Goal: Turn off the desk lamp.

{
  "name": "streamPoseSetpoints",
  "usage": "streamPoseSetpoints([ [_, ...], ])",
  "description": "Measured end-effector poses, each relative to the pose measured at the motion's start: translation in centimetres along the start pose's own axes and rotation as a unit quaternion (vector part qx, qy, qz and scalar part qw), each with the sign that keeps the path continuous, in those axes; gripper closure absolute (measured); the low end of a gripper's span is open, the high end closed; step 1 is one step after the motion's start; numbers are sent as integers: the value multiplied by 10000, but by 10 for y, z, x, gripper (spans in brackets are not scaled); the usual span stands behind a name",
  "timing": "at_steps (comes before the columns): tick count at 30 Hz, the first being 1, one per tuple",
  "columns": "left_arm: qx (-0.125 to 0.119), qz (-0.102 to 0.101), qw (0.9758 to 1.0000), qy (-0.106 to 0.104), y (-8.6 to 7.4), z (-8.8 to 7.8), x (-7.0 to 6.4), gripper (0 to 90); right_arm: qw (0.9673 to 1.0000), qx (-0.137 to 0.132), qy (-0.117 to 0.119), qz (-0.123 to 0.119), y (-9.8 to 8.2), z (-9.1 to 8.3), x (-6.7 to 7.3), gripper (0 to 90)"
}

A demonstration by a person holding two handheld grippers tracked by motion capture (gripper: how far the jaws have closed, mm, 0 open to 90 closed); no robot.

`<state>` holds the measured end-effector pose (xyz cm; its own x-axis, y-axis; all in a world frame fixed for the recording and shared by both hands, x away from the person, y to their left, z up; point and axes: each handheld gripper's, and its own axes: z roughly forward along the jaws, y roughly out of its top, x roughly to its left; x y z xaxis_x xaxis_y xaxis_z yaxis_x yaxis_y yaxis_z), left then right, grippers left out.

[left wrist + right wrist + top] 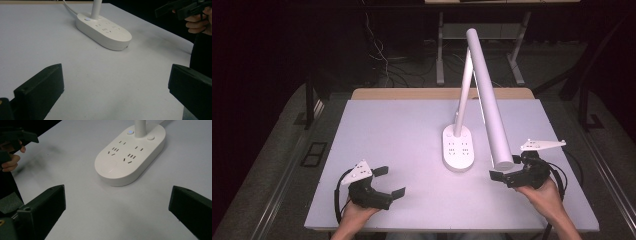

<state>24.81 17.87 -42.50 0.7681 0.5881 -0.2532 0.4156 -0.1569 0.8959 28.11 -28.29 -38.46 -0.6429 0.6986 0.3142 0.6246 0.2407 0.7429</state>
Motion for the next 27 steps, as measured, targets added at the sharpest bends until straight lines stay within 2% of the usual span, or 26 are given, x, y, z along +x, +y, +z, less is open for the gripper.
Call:
streamPoseSetpoints([
  [20, -4, -17, 10000, 3, 0, 1, 0, 0, 9994, 314, 30, -113, 28, 15, 0, 10],
  [27, -16, -11, 10000, 15, 0, 0, 0, 0, 9991, 339, 8, -249, 42, 21, 1, 9],
])
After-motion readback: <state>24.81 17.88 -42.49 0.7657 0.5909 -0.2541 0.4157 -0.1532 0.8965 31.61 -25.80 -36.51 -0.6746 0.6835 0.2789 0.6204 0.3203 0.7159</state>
